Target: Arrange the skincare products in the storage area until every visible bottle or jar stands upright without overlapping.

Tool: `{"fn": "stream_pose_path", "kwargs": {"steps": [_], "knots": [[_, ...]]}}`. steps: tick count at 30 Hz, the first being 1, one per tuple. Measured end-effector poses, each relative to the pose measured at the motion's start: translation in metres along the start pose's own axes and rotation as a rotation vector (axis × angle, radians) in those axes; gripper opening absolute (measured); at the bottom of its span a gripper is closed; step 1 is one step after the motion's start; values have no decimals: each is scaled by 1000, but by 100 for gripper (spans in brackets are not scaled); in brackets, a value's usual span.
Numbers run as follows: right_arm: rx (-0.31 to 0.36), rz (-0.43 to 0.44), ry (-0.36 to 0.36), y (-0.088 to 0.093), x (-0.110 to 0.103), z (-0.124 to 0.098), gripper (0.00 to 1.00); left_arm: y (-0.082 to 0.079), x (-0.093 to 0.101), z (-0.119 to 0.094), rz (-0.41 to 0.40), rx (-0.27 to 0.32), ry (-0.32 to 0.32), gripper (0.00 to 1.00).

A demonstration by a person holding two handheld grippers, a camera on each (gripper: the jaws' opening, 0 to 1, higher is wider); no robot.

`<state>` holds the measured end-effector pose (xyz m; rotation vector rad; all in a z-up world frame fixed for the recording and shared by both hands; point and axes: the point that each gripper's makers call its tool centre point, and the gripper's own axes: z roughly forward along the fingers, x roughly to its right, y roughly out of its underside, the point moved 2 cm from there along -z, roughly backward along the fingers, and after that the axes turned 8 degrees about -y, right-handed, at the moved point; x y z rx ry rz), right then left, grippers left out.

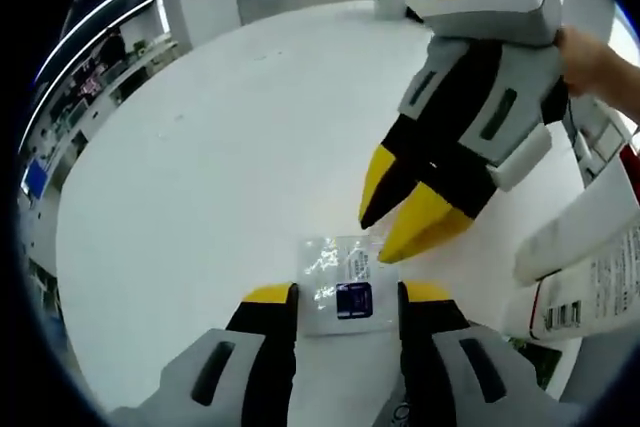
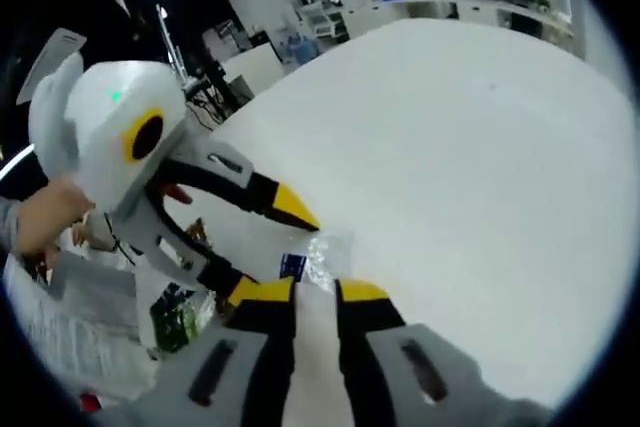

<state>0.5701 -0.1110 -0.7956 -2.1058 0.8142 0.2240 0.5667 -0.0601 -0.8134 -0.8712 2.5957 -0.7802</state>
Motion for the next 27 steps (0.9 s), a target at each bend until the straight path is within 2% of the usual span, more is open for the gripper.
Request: {"fn": "stream_pose_path", "kwargs": {"steps": [3, 7, 13, 19, 27], "knots": [[23, 2, 18, 1, 1, -10, 16, -4, -1, -5, -22, 31, 6, 37], [40, -5, 30, 4, 1, -19, 17, -4, -5, -8, -23, 31, -2, 37], [42, -48, 62, 9, -11, -39, 18, -6, -13, -19, -13, 49, -15, 37], [53, -82, 88, 9, -20, -56, 19, -4, -36, -19, 1, 57, -26, 37], [67, -129, 134, 10, -30, -80, 21, -4, -20, -45, 10, 71, -49, 37]]}}
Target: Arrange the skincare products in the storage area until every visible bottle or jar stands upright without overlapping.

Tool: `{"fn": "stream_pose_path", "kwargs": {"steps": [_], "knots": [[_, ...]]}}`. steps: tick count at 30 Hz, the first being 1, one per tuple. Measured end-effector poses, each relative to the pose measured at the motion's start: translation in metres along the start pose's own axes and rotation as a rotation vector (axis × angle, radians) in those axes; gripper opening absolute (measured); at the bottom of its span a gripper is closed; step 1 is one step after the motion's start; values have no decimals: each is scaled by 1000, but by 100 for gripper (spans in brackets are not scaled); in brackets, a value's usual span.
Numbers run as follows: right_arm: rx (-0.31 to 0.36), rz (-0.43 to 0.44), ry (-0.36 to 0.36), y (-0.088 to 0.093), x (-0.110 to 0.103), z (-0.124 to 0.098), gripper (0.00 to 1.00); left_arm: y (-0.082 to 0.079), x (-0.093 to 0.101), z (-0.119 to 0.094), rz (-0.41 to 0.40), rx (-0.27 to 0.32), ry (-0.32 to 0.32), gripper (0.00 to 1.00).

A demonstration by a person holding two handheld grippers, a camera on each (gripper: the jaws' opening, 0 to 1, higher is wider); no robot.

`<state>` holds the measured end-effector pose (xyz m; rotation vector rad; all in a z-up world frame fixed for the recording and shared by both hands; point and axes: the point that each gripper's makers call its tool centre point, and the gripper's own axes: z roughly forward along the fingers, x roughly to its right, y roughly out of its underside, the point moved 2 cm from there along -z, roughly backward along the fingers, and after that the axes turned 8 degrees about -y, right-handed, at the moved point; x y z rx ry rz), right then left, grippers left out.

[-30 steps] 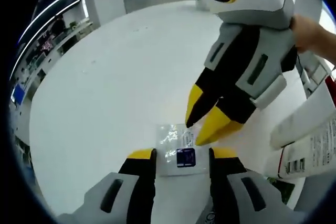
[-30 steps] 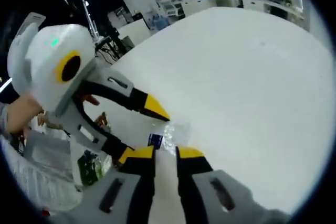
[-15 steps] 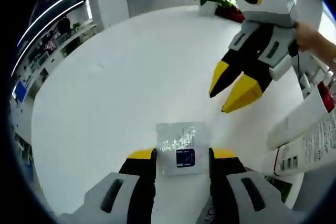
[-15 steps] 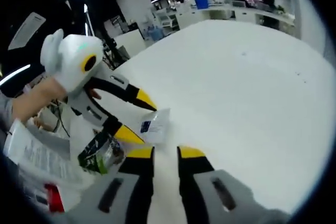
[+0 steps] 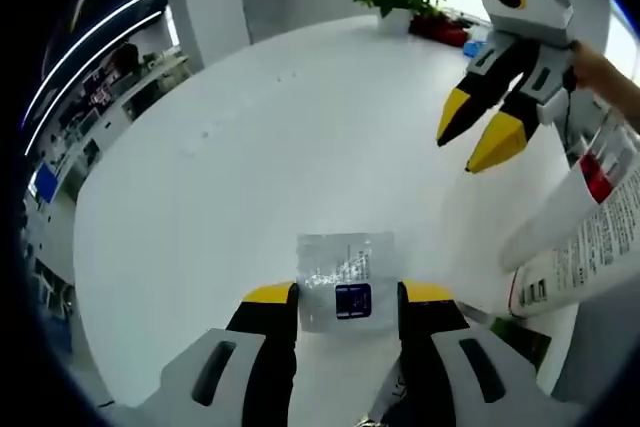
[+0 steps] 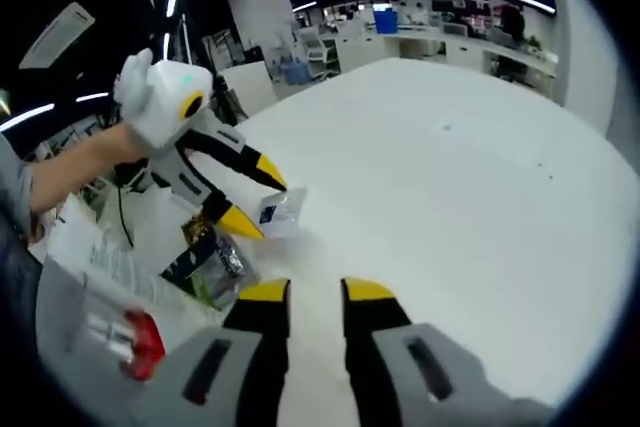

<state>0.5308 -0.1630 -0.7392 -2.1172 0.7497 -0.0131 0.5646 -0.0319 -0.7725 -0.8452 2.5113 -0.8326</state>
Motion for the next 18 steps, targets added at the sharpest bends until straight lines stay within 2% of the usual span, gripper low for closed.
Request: {"fn": "stream_pose_path", "kwargs": {"steps": [6, 18], "knots": [[11, -21, 21, 3, -9, -18, 23, 0, -6, -11, 9, 11, -12, 37], [26, -53, 75, 10, -24, -50, 27, -2, 8, -40, 34, 35, -29, 37]]}}
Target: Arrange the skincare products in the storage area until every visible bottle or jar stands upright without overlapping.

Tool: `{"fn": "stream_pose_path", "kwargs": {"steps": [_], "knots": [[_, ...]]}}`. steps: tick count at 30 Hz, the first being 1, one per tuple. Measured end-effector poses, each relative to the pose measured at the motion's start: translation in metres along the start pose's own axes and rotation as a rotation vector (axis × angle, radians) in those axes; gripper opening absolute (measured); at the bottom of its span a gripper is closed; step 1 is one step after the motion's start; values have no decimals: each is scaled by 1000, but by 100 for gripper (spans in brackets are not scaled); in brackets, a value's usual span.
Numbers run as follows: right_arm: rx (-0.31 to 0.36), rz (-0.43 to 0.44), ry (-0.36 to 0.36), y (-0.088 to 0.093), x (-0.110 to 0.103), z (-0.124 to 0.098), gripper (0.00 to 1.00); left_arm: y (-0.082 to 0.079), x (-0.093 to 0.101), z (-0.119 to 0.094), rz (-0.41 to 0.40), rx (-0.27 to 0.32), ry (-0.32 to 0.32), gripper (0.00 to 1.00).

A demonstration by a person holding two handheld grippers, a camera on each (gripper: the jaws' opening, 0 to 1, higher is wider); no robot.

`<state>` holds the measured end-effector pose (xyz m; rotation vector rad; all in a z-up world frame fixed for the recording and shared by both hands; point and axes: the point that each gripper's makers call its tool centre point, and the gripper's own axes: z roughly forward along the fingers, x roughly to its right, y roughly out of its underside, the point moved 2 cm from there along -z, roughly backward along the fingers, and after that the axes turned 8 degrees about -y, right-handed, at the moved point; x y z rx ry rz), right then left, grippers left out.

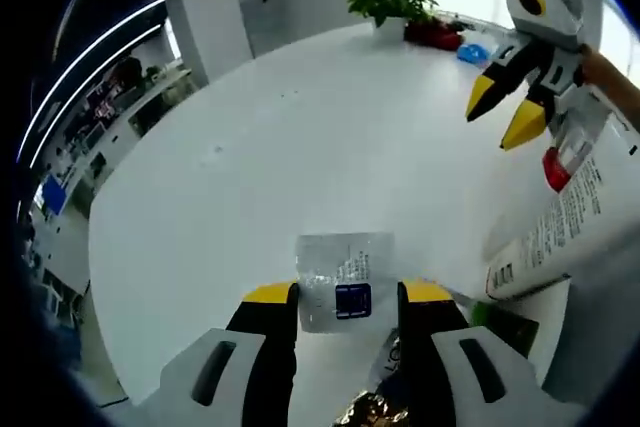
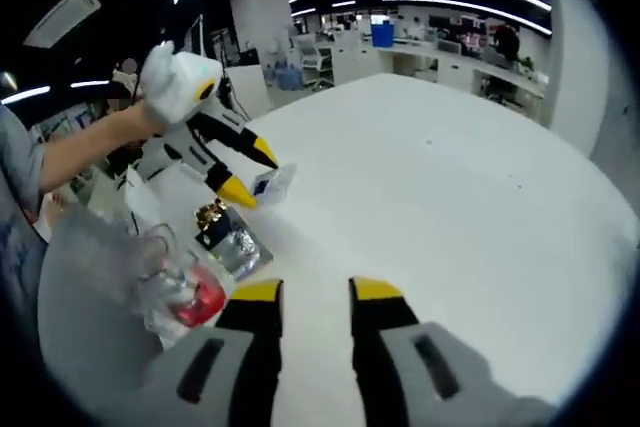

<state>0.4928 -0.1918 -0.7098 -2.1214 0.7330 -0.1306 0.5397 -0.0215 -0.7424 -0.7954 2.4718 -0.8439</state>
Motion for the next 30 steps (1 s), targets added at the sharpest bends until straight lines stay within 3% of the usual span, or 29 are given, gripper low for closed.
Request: {"fn": "stream_pose_path", "kwargs": {"steps": [24, 30], "knots": [[-10, -66, 45, 3, -43, -37, 33, 12, 3, -42, 45, 10, -23, 37], [-17, -73, 42, 7, -58, -42, 39, 15, 6, -50, 57, 13, -19, 37]]}}
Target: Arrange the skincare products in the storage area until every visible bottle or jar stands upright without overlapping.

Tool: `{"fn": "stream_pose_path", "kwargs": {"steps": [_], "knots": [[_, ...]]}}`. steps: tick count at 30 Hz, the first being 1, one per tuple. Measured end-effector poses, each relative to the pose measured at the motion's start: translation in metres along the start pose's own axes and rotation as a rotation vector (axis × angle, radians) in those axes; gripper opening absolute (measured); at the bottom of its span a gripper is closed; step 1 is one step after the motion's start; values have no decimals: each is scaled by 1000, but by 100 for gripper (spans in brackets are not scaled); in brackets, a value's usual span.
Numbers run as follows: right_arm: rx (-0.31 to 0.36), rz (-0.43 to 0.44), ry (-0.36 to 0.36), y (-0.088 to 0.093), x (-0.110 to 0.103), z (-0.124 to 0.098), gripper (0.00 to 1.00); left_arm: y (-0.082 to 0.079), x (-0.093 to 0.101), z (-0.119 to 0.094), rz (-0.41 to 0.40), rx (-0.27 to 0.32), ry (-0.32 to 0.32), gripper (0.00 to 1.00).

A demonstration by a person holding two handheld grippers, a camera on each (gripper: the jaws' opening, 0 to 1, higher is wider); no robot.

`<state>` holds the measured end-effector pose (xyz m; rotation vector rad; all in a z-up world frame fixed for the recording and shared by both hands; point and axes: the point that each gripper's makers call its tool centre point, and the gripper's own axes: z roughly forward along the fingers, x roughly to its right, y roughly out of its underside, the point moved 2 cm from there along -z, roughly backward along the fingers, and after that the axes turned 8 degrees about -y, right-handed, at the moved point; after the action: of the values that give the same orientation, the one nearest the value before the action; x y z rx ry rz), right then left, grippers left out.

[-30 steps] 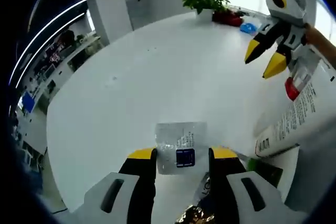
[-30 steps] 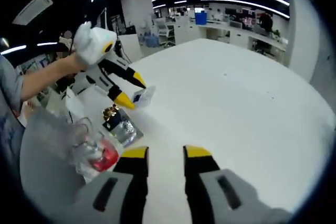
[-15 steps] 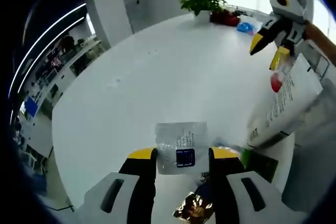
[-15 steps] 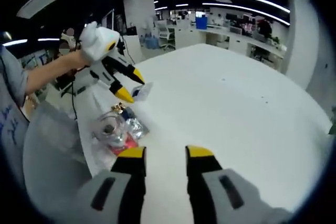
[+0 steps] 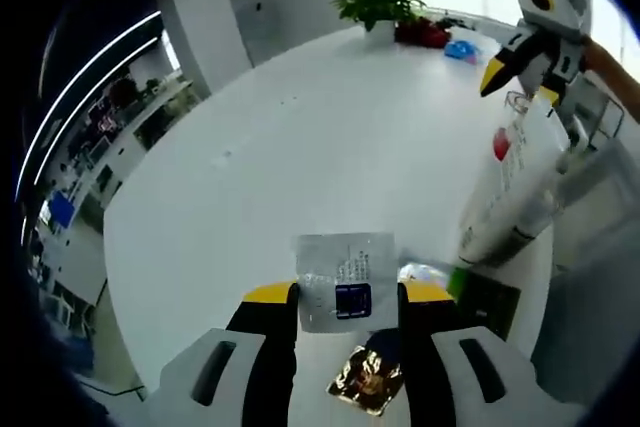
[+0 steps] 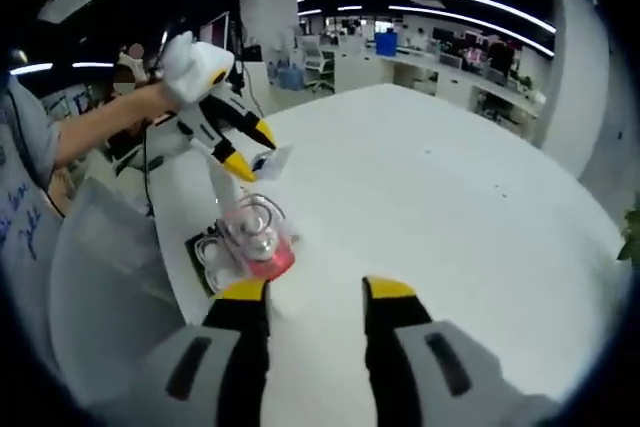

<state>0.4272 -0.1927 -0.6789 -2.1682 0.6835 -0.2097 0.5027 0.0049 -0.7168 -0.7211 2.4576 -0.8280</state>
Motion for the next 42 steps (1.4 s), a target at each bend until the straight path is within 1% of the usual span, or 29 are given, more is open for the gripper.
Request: {"fn": "stream_pose_path", "kwargs": {"steps": [2, 4, 6, 9, 12, 17, 19, 24, 30, 37, 40, 42], "knots": [[2, -4, -4, -1, -6, -2, 41, 2, -1, -1, 3, 1, 3, 37], [5, -14, -4, -2, -11, -3, 46, 5, 0, -4, 8, 2, 4, 37], [3, -22, -6, -4, -17, -3, 48, 5, 2, -6, 13, 1, 7, 37], [-1, -34, -14, -6, -26, -3, 53, 9, -2, -9, 27, -3, 5, 37], [-2, -49, -9, -9, -32, -2, 58, 12, -5, -11, 33, -5, 9, 37], [7, -51, -3, -14, -41, -1, 65, 18, -3, -17, 53, -9, 19, 37], [8, -45, 2, -13, -37, 0, 69, 21, -2, -19, 62, -13, 24, 37], [3, -41, 25, -13, -42, 1, 75, 29, 2, -24, 90, -23, 47, 37], [3, -18, 34, -11, -49, 3, 80, 40, 12, -28, 132, -44, 90, 37], [20, 10, 63, -12, -46, 1, 87, 53, 18, -31, 174, -67, 137, 37], [20, 9, 73, -11, -46, 0, 89, 56, 25, -34, 210, -80, 166, 37], [17, 1, 76, -11, -46, 0, 90, 60, 27, -34, 218, -90, 176, 37]]}}
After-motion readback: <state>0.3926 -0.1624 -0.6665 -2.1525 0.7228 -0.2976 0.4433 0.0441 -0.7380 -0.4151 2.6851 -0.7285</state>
